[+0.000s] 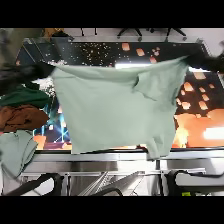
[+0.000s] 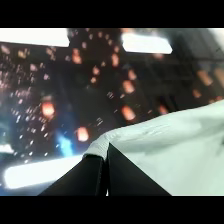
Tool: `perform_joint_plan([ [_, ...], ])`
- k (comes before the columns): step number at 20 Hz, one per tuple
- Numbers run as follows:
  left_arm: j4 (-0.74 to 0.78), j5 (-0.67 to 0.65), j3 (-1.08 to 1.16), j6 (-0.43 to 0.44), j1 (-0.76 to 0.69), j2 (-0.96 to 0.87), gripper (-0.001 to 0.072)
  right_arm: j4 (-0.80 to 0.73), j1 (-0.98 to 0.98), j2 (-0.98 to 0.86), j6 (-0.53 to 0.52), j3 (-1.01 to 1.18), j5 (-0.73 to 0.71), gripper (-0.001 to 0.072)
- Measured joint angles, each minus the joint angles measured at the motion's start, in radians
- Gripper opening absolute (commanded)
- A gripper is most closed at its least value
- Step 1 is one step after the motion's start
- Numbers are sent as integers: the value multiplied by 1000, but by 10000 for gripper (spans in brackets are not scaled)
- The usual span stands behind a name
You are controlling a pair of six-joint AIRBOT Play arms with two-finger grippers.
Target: Fold the shirts.
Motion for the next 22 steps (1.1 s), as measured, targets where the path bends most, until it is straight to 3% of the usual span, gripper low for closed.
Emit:
perform_joint_plan([
  [4, 58, 27, 139, -6, -64, -305, 10, 53, 9, -210, -15, -13, -53, 23],
  [8, 81, -18, 328, -51, -79, -485, 10, 79, 9, -304, -30, 50, -92, 23],
  [16, 256, -177, 407, -144, -86, -560, 10, -203, 10, -314, -7, 81, 40, 23],
  [22, 318, -98, 259, -140, -87, -565, 11, -344, 11, -322, 20, -10, 44, 23],
])
